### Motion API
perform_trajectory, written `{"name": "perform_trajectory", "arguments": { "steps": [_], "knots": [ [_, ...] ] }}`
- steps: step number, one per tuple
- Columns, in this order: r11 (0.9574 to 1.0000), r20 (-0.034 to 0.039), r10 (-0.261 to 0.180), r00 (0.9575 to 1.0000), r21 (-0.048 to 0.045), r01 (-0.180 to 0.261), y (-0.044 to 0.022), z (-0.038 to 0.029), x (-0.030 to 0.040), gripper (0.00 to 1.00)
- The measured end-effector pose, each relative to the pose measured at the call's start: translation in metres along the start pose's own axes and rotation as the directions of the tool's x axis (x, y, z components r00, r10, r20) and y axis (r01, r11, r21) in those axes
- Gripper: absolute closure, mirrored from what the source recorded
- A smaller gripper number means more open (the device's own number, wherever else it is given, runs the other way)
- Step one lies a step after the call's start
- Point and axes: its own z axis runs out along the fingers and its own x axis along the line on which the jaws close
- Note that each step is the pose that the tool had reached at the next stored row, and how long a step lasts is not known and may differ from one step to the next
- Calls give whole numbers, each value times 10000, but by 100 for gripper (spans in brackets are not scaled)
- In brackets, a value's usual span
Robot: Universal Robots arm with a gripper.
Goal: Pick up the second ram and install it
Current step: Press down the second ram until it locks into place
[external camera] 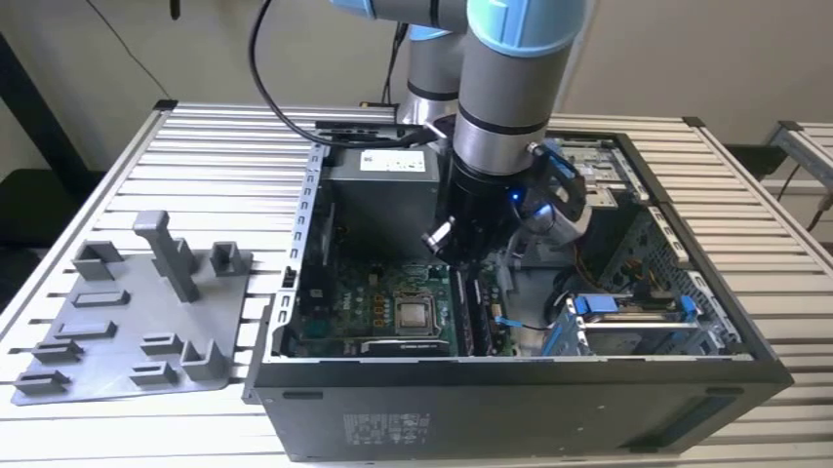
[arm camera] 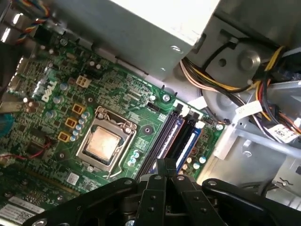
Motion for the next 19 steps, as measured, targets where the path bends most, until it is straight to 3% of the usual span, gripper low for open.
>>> {"name": "perform_trajectory", "arguments": {
  "steps": [5, 10, 15, 19],
  "knots": [
    [9962, -31, -873, 9962, 11, 873, 0, 1, 0, 89],
    [9850, -66, -1725, 9850, 21, 1725, 0, 1, 0, 89],
    [9662, -76, -2579, 9661, -3, 2579, 0, 3, 0, 89],
    [9461, -74, -3240, 9460, -30, 3240, 0, 6, 0, 89]
  ]
}}
